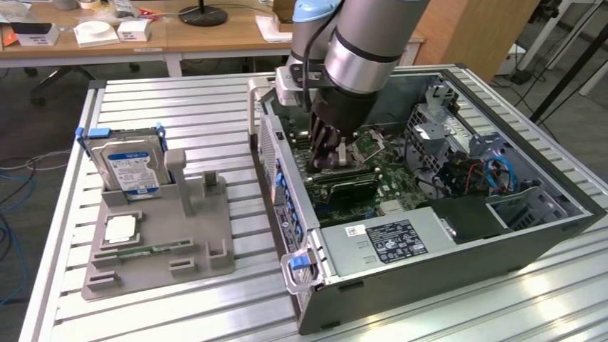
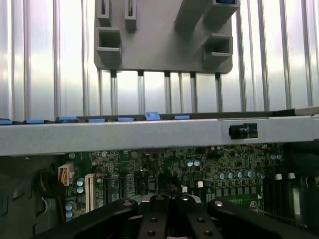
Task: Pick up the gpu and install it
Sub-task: 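Press down on the gpu until it lock into place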
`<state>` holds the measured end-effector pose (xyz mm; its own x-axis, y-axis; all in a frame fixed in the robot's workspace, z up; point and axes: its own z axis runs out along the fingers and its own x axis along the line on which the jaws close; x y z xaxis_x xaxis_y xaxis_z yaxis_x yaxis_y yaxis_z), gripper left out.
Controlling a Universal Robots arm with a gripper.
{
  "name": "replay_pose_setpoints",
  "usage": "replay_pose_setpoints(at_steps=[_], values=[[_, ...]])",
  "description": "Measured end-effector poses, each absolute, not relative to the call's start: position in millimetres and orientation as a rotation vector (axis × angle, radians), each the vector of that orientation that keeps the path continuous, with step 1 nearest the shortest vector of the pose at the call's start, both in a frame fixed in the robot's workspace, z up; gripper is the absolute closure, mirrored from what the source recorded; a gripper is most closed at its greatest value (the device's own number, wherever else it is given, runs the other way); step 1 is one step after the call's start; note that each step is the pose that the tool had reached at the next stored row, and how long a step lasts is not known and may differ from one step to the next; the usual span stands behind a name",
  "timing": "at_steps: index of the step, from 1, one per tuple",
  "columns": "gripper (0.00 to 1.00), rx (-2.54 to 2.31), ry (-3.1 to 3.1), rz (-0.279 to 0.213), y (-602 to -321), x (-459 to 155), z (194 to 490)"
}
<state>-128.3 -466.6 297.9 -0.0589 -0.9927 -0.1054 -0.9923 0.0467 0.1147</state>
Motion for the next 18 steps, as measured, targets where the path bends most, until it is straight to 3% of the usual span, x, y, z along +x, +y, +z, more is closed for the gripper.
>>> replay_pose_setpoints(at_steps=[18], values=[[0.89,2.157,-2.274,-0.253,-466.6,-136.8,280.1]])
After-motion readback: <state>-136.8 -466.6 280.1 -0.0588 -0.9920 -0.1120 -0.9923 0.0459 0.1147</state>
